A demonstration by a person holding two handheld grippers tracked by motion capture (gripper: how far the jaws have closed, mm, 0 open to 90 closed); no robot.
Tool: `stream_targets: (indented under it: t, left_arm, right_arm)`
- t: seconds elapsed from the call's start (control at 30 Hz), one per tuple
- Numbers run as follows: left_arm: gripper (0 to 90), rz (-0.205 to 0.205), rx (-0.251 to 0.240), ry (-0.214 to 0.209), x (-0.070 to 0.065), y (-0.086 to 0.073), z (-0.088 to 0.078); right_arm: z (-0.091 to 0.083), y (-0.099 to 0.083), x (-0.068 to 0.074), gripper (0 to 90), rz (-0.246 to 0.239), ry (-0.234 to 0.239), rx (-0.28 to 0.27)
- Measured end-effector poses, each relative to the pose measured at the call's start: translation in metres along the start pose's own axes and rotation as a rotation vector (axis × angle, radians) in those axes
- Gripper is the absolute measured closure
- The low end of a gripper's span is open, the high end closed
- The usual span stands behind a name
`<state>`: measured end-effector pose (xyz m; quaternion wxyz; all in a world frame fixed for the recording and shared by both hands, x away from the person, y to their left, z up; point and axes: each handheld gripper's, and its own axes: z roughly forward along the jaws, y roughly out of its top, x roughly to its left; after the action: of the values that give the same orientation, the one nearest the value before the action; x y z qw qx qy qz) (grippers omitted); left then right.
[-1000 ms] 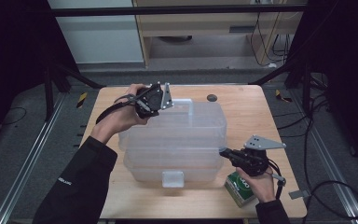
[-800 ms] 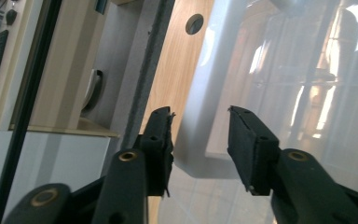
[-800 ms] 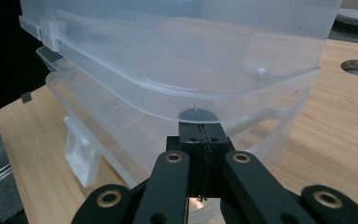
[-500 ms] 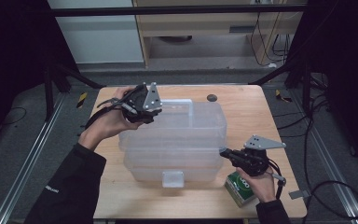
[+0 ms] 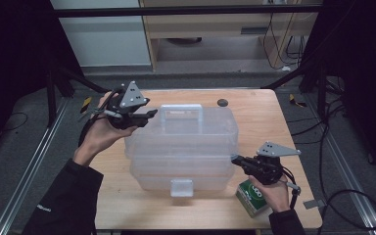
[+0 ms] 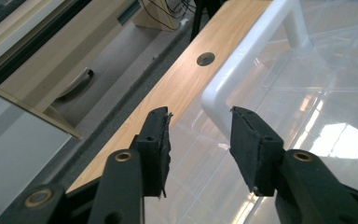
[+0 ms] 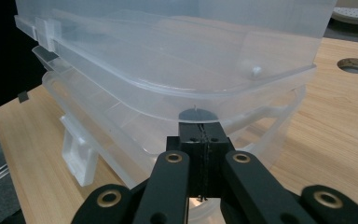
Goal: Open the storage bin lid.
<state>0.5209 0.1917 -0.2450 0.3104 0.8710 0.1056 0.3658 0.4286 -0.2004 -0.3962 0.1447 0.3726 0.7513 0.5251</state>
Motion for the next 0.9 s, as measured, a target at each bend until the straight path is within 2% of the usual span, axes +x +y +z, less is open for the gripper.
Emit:
stream_targets:
  t: [0.07,0.17,0.47,0.57,0.63,0.7,0.8,0.83,0.87,0.9]
  left_arm:
    - [61.1,-0.023,-0.005,0.023,0.0,-0.006,-0.004]
    - [64.9,-0.044,-0.004,0.036,0.002,-0.014,-0.008]
    - [74.2,-0.137,-0.065,0.1,0.001,-0.04,-0.022]
    - [77.4,-0.182,-0.089,0.136,-0.001,-0.05,-0.027]
    - [79.1,-0.201,-0.096,0.155,-0.003,-0.057,-0.03]
    - [80.5,-0.203,-0.092,0.173,-0.004,-0.064,-0.035]
    - [82.8,-0.231,-0.113,0.183,-0.008,-0.077,-0.043]
    - [84.0,-0.212,-0.112,0.18,-0.008,-0.082,-0.046]
    - [85.3,-0.15,-0.105,0.161,-0.004,-0.086,-0.048]
    - [85.3,-0.594,-0.169,0.176,-0.037,-0.087,-0.044]
  right_arm:
    - [0.0,0.0,0.0,90.0,0.0,0.0,0.0]
    - [0.0,0.0,0.0,90.0,0.001,0.0,0.001]
    - [0.0,0.0,0.0,90.0,-0.004,-0.008,0.003]
    - [0.0,0.0,0.0,90.0,0.0,-0.007,0.003]
    - [0.0,0.0,0.0,90.0,0.001,-0.005,0.005]
    - [0.001,0.0,-0.001,90.0,0.002,-0.004,0.005]
    - [0.0,0.0,0.0,90.0,-0.001,-0.009,0.002]
    - [0.0,0.0,0.0,90.0,0.001,-0.007,0.0]
    - [0.001,0.0,0.0,90.0,0.001,-0.01,0.003]
    - [0.001,0.0,0.0,90.0,0.001,-0.01,0.003]
